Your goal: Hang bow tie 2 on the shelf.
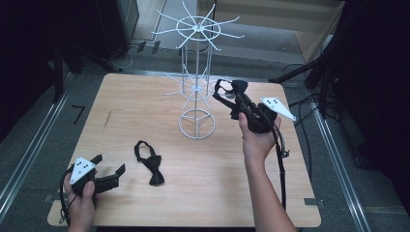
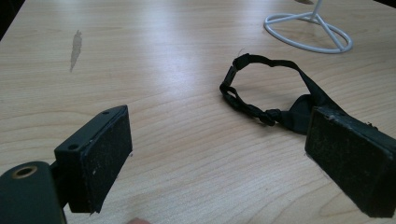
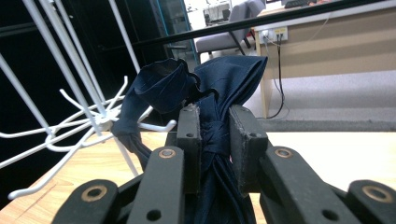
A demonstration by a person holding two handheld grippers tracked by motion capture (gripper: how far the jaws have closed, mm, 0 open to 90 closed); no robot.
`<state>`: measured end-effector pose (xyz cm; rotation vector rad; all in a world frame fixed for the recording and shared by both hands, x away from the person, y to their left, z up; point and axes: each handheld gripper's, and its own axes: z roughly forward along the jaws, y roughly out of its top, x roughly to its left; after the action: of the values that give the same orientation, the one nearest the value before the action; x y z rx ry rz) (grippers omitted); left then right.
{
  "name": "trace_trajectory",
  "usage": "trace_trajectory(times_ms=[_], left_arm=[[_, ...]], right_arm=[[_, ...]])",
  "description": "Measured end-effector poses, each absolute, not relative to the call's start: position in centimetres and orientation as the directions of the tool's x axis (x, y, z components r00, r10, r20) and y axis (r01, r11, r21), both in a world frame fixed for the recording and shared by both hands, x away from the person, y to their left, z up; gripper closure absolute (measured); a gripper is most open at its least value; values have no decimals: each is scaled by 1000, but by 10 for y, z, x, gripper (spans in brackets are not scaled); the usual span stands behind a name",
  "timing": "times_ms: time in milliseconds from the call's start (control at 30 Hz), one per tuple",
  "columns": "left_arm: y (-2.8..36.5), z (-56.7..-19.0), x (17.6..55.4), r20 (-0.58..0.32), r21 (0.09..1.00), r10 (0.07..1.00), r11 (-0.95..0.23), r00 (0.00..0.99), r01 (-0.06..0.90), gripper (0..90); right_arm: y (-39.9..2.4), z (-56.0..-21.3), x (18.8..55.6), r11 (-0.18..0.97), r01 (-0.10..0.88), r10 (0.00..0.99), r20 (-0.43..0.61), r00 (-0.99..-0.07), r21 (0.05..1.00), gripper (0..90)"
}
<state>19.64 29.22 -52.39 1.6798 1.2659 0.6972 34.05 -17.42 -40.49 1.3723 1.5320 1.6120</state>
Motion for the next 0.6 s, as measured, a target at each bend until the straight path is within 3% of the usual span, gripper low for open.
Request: trace_trajectory(times_ms=[600], left_arm=[[292,-524,197,-76,893,944,-78,321,443,81]], right_arm=[[-163,-424,354,-202,331,884,317,-343,922,766]])
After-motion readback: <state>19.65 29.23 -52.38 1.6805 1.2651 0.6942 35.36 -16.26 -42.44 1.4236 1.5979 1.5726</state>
